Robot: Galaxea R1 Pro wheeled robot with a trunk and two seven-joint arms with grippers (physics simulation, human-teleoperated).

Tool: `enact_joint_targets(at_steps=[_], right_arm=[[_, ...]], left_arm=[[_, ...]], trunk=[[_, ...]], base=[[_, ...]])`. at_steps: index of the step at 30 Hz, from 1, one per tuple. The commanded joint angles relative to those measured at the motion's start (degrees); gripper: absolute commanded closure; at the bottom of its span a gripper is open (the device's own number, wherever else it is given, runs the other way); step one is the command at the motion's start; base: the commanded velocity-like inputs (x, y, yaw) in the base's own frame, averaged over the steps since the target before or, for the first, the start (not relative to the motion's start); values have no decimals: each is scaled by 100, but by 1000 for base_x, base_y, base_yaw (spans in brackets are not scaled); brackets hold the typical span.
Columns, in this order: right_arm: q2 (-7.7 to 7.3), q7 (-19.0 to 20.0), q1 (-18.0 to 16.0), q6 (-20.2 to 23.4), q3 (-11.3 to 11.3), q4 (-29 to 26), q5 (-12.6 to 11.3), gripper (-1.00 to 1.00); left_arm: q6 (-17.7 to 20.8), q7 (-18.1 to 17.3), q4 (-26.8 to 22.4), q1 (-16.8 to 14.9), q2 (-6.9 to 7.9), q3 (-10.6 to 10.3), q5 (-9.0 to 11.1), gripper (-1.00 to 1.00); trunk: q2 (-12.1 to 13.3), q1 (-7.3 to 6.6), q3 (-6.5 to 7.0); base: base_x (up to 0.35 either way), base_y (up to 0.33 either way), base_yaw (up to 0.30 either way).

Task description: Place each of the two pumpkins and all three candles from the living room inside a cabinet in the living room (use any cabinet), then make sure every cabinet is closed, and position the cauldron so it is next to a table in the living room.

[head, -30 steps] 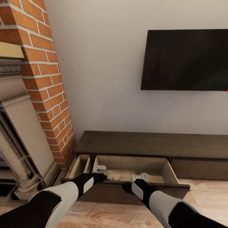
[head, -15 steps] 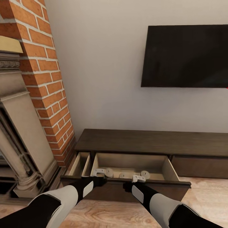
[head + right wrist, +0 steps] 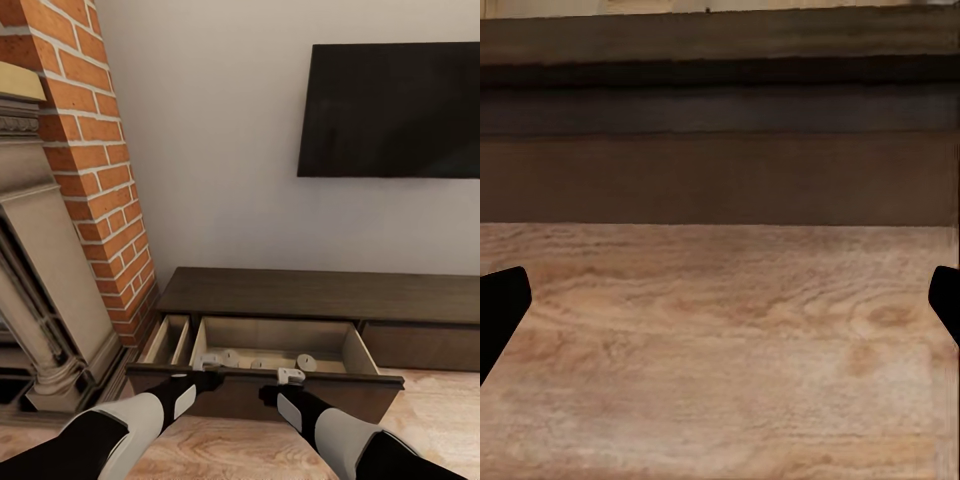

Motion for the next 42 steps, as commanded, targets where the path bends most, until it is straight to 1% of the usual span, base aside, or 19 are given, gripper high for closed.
enact_joint_targets(at_steps=[1, 3, 5, 7, 8, 12, 23, 27, 30, 35, 38, 40, 42], right_arm=[[0, -33, 33, -57, 80, -8, 56, -100], [0, -32, 195, -289, 122, -8, 149, -100], [0, -32, 312, -482, 145, -8, 187, -100], [0, -32, 343, -536, 150, -8, 197, -100], [0, -33, 365, -571, 154, -8, 203, -100], [0, -33, 398, -634, 165, -8, 212, -100], [0, -32, 403, -650, 183, -8, 222, -100], [0, -33, 403, -650, 186, -8, 241, -100], [0, -32, 403, -650, 187, -8, 350, -100], [0, -32, 403, -659, 187, -8, 441, -100], [0, -33, 406, -848, 187, -8, 455, -100], [0, -32, 411, -1033, 187, -8, 459, -100], [0, -32, 416, -1128, 187, -8, 460, -100]], left_arm=[[-7, -23, 17, 8, -2, -42, 59, -100], [-19, -23, 17, 38, -2, -46, 52, -100], [-62, -21, 18, 60, -2, -50, 44, -100], [-171, -17, 19, 74, -2, -51, 41, -100], [-335, -13, 20, 104, -2, -51, 37, -100], [-728, 8, 22, 183, -2, -57, 28, -100], [-784, 4, -12, 195, 23, -82, 9, -100], [-777, 65, -13, 196, 23, -80, 9, -100], [-773, 203, -13, 196, 23, -81, 9, -100], [-792, 271, -12, 196, 28, -84, 9, -100], [-839, 287, -5, 196, 31, -87, 4, -100], [-960, 291, -3, 196, 35, -87, 2, -100], [-1059, 292, 5, 196, 38, -87, 2, -100]], trunk=[[-44, 22, -24], [-125, 66, -60], [-205, 109, -96], [-285, 153, -131], [-325, 175, -149], [-485, 263, -221], [-927, 505, -419], [-1087, 593, -490], [-1207, 659, -544], [-1408, 768, -634], [-1528, 834, -688], [-1608, 878, -724], [-1608, 878, -724]], base=[[0, 0, 0], [0, 0, 0], [0, 0, 0], [0, 0, 0], [0, 0, 0], [0, 0, 0], [0, 0, 0], [0, 0, 0], [0, 0, 0], [0, 0, 0], [0, 0, 0], [0, 0, 0], [0, 0, 0]])
